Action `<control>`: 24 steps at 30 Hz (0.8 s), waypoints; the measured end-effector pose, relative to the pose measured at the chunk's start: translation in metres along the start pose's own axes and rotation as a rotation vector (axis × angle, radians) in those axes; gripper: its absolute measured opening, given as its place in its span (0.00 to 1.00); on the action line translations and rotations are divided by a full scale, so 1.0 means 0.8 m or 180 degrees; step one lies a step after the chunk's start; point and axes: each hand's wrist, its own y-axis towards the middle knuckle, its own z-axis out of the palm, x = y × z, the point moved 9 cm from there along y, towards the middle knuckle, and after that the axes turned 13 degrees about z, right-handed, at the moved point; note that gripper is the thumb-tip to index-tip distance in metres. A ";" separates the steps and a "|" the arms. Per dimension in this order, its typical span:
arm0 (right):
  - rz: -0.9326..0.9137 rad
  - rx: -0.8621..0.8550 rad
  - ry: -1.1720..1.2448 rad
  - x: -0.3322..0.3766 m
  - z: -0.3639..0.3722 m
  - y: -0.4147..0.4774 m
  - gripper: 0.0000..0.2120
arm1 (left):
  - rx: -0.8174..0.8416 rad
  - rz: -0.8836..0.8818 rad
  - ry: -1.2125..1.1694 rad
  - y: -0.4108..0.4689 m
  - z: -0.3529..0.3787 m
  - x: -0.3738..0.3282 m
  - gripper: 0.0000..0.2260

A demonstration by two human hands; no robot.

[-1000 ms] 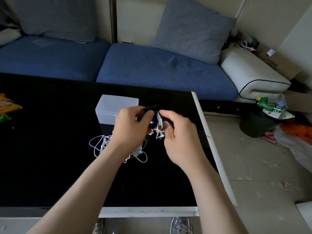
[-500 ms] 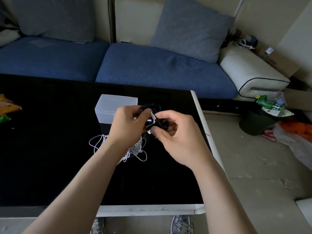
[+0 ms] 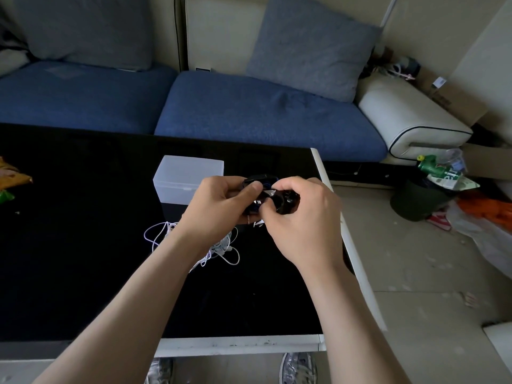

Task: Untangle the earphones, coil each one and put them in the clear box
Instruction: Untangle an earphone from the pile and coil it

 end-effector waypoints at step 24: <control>0.0406 0.0356 0.0678 -0.003 0.014 -0.003 0.20 | -0.0042 0.1060 0.1882 -0.004 -0.001 -0.037 0.08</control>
